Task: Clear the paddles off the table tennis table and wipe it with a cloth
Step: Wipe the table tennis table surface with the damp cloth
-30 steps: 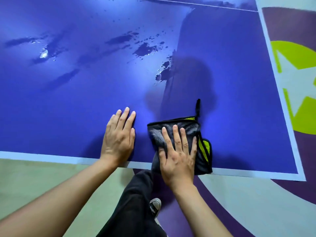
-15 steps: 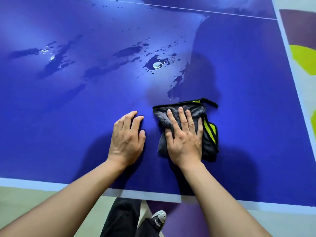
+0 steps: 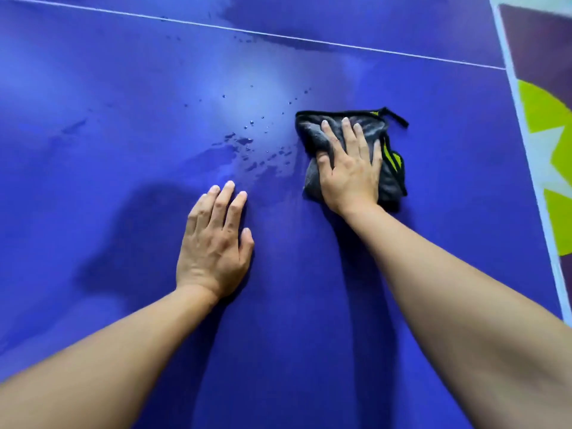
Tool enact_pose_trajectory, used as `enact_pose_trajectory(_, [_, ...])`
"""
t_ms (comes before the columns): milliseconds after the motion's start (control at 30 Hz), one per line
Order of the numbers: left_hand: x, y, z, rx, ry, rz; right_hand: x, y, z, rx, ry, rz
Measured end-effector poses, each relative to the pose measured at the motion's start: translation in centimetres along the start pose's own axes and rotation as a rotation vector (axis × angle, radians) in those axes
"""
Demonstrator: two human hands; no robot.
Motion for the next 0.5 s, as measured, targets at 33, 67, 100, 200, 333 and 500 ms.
enact_pose_trajectory(33, [0.1,0.0,0.1,0.006,-0.008,0.004,0.1,-0.2,2.1,-0.002,-0.006,-0.003])
enact_pose_trajectory(67, [0.1,0.0,0.3,0.006,-0.016,0.011,0.1,-0.4,4.0,-0.004,-0.013,0.000])
enact_pose_trajectory(100, [0.1,-0.1,0.4,0.004,-0.023,0.017,0.1,-0.5,5.9,-0.009,-0.016,0.003])
enact_pose_trajectory(200, [-0.3,-0.6,0.4,0.000,-0.025,0.037,-0.1,-0.8,10.7,-0.019,-0.018,-0.003])
enact_pose_trajectory(333, [-0.6,-0.7,0.5,-0.012,-0.042,0.041,-0.1,-1.7,16.2,-0.059,-0.029,0.002])
enact_pose_trajectory(500, [-0.7,-0.9,0.6,-0.012,-0.059,0.039,0.0,-2.4,18.7,-0.115,-0.038,0.045])
Point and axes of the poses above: each hand's wrist, its own z-axis towards the middle knuckle, its own x-axis out of the back of the hand, y = z × x, the point moved 4 cm from there along z, towards the middle knuckle, and after that the axes turned 4 degrees about -z, right-handed, at the moved point
